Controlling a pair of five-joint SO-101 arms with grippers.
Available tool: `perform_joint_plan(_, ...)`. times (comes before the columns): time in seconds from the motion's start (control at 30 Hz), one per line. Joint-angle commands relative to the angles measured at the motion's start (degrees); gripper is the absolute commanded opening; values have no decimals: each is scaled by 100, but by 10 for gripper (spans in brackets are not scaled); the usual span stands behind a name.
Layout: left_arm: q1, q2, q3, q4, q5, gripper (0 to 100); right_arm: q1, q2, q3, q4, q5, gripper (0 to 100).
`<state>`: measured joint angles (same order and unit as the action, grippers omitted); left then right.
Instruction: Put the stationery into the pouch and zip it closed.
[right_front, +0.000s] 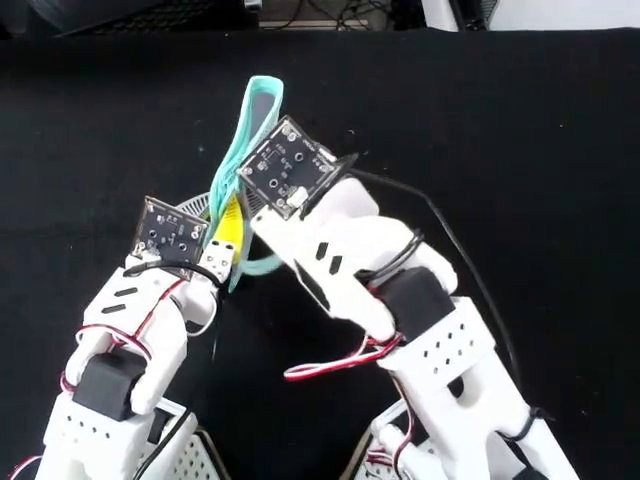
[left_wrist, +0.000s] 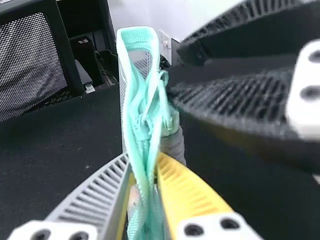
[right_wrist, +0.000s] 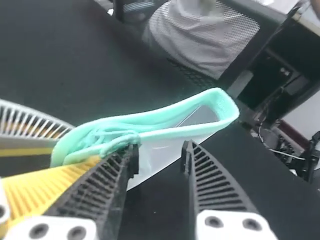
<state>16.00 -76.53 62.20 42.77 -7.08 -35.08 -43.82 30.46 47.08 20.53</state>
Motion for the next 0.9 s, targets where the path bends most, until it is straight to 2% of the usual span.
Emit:
perform_joint_plan(0.0, 48, 18, -127, 62, 0, 30, -167, -13, -171, 158, 0, 164)
perform_joint_plan(0.33, 13, 18, -92, 62, 9, 30, -123, 426, -198, -211, 0, 163)
perform_joint_plan(0.57, 66, 18, -92, 70, 0, 30, 316, 734, -198, -730, -53, 163)
perform_joint_plan(0.67, 66, 18, -92, 70, 9, 30, 536, 734, -259, -712, -62, 163)
perform_joint_plan(0.87, 4, 18, -84, 62, -9, 30, 536, 725, -303, -492, -369, 163)
